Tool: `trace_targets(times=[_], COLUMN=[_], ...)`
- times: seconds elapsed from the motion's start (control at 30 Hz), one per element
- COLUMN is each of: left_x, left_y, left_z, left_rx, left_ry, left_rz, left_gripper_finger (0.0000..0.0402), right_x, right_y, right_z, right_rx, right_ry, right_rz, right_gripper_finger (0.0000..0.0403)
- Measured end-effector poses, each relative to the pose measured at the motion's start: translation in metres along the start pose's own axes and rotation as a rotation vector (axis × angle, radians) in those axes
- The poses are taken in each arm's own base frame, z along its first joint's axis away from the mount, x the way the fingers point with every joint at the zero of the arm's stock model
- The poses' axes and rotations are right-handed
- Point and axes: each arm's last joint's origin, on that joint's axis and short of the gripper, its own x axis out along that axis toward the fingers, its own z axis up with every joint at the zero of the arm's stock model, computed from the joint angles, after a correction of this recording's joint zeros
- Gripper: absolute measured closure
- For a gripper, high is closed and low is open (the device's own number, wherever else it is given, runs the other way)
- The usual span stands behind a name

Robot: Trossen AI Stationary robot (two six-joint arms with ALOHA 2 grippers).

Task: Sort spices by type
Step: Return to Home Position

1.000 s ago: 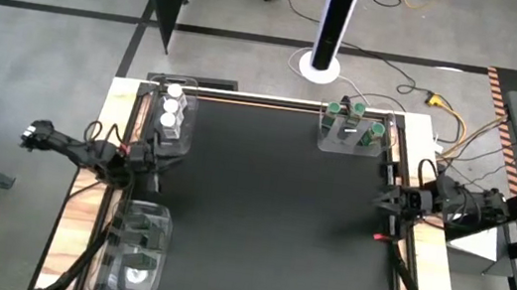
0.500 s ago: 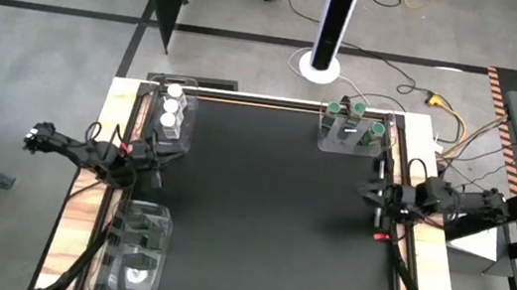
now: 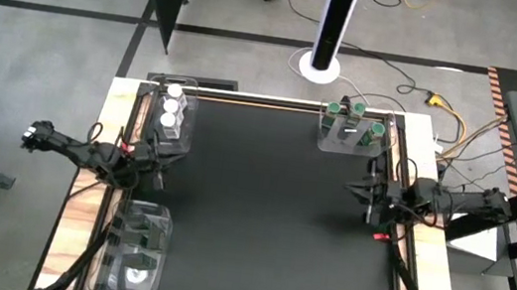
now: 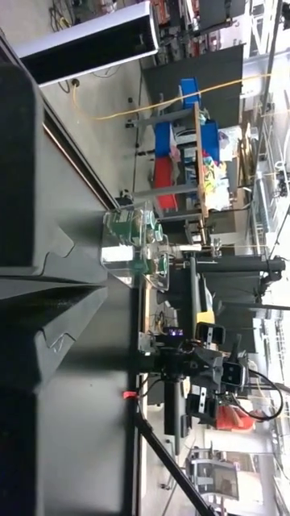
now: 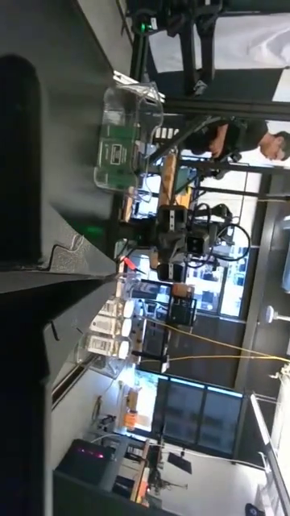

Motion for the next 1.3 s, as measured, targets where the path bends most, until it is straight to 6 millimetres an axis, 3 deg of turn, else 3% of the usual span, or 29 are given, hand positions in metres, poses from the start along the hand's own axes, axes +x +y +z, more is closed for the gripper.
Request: trace_targets(times=[1.3], left_x=[0.0039], left_y=[-0.0036], left_z=[-0.0065], left_rx=[0.046], left_ry=[0.063], left_rz=[-0.008], left_gripper_finger=[0.0400], right_x=[0.0001], right_y=[0.0002], right_z=[-0.0009], right_rx=[0.010], right_ry=[0.006], right_rz=[0.001], right_gripper_finger=[0.0390])
